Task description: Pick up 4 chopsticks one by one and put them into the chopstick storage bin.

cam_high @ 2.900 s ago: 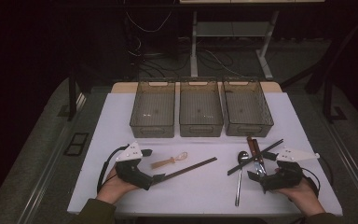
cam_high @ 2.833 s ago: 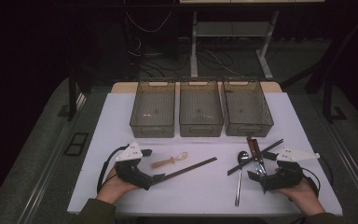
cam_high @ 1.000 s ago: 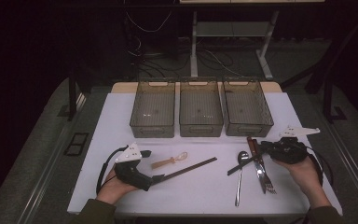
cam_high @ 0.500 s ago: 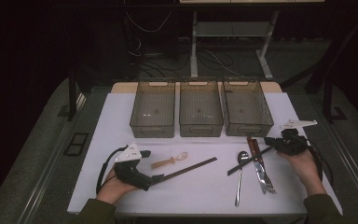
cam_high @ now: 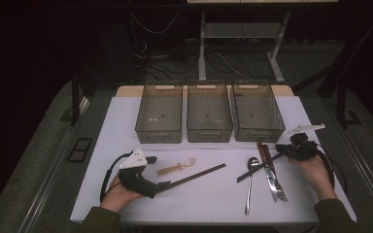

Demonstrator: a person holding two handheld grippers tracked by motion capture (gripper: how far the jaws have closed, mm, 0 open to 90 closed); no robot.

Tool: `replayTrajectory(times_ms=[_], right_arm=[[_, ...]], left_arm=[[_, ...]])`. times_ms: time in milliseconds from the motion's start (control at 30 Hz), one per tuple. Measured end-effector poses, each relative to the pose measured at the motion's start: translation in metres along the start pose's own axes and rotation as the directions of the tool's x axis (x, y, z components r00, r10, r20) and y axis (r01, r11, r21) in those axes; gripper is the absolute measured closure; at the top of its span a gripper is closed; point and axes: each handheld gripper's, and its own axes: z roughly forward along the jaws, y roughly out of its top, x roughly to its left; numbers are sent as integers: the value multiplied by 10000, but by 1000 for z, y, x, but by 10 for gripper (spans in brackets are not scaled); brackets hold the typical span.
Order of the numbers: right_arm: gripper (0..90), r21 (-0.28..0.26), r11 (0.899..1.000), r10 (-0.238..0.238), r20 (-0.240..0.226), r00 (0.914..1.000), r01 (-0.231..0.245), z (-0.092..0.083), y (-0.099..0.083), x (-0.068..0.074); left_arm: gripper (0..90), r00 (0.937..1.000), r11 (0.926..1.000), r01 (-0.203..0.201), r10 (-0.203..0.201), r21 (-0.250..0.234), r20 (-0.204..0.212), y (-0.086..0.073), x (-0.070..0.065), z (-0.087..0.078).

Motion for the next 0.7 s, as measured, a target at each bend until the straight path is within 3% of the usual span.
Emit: replayTrajectory(times_ms=[700], right_arm=[[900,362,9993,-101,71,9999,98,0,-2,2]], left_arm=[[1,10000,10000,-15,14,56,41,0,-1,1]])
